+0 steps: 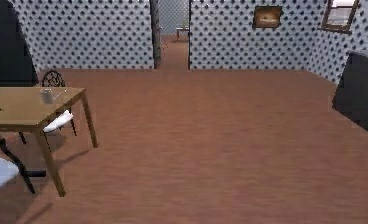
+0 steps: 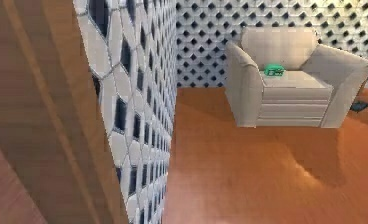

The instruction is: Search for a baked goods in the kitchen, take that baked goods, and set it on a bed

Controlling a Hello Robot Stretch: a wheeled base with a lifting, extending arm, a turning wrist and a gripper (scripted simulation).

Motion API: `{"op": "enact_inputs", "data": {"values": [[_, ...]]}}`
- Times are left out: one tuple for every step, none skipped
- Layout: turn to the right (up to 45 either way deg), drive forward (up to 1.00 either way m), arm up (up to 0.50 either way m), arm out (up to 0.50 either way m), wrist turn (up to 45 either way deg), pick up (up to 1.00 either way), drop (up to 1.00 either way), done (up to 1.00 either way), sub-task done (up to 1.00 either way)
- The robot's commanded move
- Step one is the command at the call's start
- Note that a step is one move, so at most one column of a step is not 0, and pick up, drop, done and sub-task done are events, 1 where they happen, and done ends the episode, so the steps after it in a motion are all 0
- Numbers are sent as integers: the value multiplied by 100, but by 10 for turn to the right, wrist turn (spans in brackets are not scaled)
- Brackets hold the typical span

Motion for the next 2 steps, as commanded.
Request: {"op": "enact_inputs", "data": {"values": [[0,45,0,0,0,0,0,0,0],[450,0,0,0,0,0,0,0,0]]}}
